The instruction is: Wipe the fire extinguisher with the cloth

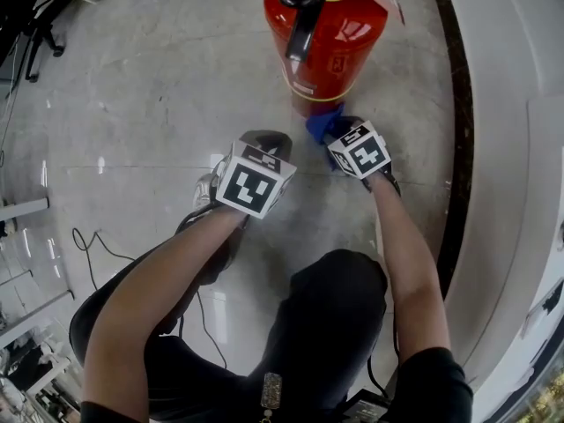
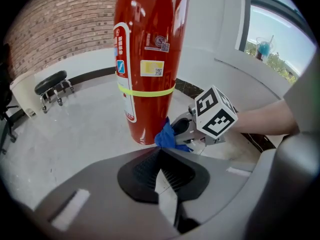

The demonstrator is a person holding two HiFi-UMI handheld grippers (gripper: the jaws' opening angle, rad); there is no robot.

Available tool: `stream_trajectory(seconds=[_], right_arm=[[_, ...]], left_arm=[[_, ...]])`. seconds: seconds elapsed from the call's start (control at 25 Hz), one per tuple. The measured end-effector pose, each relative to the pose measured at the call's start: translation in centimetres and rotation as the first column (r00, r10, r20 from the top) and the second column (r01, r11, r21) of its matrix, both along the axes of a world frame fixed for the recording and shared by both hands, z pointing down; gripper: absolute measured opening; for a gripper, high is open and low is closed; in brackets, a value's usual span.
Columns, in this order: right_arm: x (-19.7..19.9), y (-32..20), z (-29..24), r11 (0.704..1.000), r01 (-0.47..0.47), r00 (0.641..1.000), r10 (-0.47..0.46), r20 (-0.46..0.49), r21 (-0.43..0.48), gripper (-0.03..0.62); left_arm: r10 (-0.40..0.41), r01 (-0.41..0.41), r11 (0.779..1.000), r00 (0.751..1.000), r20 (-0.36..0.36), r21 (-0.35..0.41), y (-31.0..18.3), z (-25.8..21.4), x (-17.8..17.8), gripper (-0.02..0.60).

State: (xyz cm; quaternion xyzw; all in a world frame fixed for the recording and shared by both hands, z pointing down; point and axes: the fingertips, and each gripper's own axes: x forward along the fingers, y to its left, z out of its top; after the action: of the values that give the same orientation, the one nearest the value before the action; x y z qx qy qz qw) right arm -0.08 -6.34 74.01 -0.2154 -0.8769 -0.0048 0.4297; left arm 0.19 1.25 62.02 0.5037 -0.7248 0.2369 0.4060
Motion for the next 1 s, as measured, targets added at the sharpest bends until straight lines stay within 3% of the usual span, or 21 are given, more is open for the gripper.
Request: stream_trajectory(seconds=[0.24,0.48,0.6,0.8,1.0], right_arm=[[0.0,-3.0,0.5,0.999,-0.038,0.999,0.039,-0.021,0.033,0.083],[0.4,-7.4,-0.3,0.972,-0.230,0.973,0.231,-0.013,0.054,0.083],[0.0,-9.8,-3.2,0.950,-0.309,0.951,0.307,0.044,0.050,0.083],[-0.8,-11.4,-11.0,0.931,-0.364,0.918,0.355,0.175,0.021,0.083],[0.2,-10.8,-16.6,0.929,-0.369,0.900,0.360,0.244,-0.010,0.083]], left_arm=[[0.043,-0.043,0.999,0.999,-0.009,0.009,-1.4,0.5,-0.1,0.005],[0.089,-0.089,0.996,0.995,0.037,0.010,-2.0,-1.7,-2.0,0.005],[0.107,-0.107,0.994,0.992,0.064,0.009,-2.2,-3.5,-2.9,0.005],[0.131,-0.131,0.991,0.987,0.094,-0.004,-1.4,-6.6,-4.1,0.005],[0.064,-0.077,0.994,0.986,0.154,0.082,-0.7,-12.5,-5.6,0.005]])
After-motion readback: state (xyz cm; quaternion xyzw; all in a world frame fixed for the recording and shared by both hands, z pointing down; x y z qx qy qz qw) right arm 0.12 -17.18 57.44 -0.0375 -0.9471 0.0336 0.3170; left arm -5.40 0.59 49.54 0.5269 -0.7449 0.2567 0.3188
